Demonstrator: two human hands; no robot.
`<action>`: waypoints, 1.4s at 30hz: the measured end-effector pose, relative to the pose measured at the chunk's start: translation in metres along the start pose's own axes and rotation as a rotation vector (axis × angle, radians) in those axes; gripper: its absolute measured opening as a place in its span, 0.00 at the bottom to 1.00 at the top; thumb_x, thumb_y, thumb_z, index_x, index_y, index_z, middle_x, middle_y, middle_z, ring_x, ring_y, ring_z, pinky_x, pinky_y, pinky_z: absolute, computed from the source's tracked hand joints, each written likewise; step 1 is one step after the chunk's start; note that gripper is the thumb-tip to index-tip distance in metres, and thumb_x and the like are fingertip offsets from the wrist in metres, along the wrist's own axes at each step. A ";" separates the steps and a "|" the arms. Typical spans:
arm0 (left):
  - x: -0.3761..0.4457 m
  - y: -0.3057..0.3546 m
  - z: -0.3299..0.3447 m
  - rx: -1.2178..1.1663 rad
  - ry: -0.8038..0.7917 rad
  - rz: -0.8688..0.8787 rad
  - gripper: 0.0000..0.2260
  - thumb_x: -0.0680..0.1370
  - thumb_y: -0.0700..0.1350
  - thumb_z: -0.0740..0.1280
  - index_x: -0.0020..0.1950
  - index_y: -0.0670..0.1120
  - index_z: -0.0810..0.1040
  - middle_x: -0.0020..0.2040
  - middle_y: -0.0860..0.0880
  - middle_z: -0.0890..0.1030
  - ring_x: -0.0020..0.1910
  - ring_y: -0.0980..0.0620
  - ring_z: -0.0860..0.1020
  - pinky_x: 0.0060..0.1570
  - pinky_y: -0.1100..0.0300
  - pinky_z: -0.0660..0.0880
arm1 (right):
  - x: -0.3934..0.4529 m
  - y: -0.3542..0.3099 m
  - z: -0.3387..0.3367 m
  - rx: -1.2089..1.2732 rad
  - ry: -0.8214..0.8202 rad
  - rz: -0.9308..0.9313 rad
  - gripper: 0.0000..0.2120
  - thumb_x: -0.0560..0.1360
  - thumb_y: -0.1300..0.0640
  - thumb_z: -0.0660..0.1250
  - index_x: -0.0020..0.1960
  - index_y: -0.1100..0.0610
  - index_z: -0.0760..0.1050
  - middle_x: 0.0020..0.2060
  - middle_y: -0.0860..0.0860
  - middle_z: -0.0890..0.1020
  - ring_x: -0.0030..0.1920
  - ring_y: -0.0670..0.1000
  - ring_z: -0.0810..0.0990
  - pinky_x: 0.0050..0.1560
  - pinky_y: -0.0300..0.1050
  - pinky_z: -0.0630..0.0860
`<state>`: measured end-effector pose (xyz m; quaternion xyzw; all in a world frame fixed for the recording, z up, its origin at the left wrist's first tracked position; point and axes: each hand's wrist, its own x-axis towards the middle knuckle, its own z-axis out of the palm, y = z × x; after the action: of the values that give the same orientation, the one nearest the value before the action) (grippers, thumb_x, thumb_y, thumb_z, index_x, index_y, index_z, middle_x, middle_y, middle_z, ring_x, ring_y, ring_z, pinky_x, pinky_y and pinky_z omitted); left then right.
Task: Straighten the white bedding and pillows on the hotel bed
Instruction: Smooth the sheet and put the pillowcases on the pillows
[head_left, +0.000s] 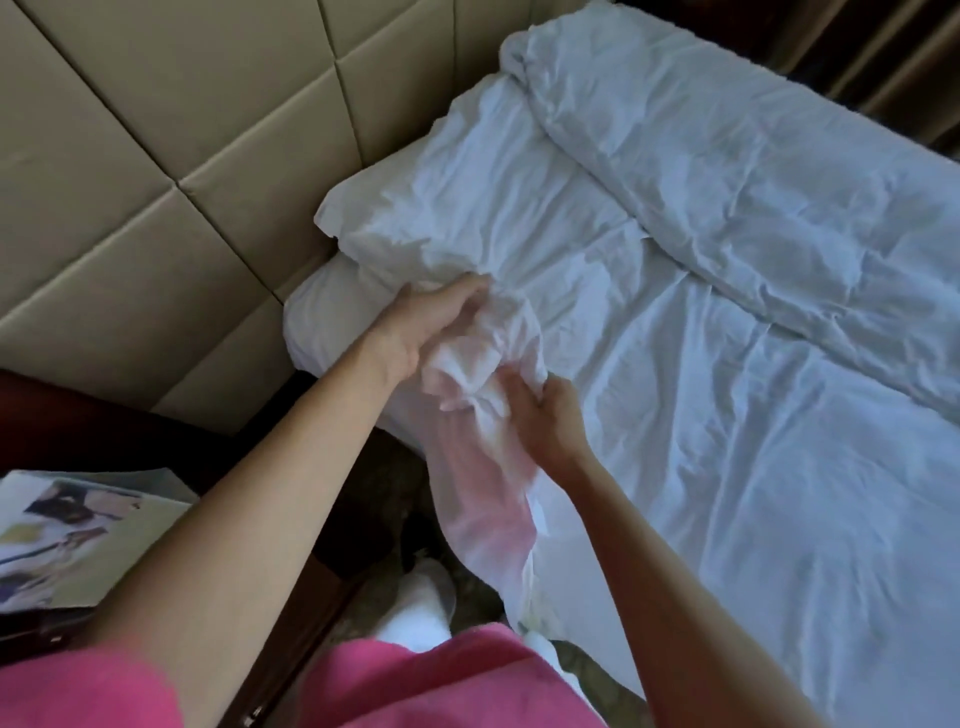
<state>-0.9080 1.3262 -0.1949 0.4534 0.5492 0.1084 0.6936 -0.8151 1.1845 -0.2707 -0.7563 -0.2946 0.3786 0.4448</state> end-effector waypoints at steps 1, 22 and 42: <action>-0.008 -0.007 0.003 0.172 0.029 0.066 0.15 0.73 0.58 0.73 0.46 0.46 0.83 0.39 0.51 0.84 0.38 0.57 0.82 0.42 0.63 0.78 | -0.002 0.000 -0.010 -0.002 0.009 -0.021 0.29 0.78 0.42 0.63 0.36 0.69 0.74 0.28 0.53 0.76 0.29 0.50 0.75 0.30 0.49 0.70; -0.142 -0.015 0.093 0.484 -0.074 -0.067 0.27 0.76 0.67 0.62 0.48 0.43 0.81 0.37 0.47 0.86 0.36 0.54 0.85 0.35 0.63 0.80 | -0.079 -0.009 -0.109 -0.228 -0.181 -0.259 0.28 0.82 0.46 0.59 0.28 0.57 0.61 0.23 0.47 0.68 0.24 0.46 0.65 0.28 0.37 0.61; -0.160 -0.040 0.069 0.167 0.076 -0.237 0.15 0.71 0.41 0.76 0.57 0.41 0.80 0.50 0.43 0.84 0.46 0.45 0.83 0.47 0.54 0.81 | -0.125 0.017 -0.088 0.711 -0.379 0.221 0.17 0.83 0.57 0.56 0.56 0.67 0.79 0.48 0.62 0.82 0.48 0.59 0.81 0.53 0.54 0.76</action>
<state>-0.9220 1.1646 -0.1195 0.4369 0.6318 -0.0033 0.6402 -0.8066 1.0401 -0.2190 -0.4996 -0.1393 0.6349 0.5727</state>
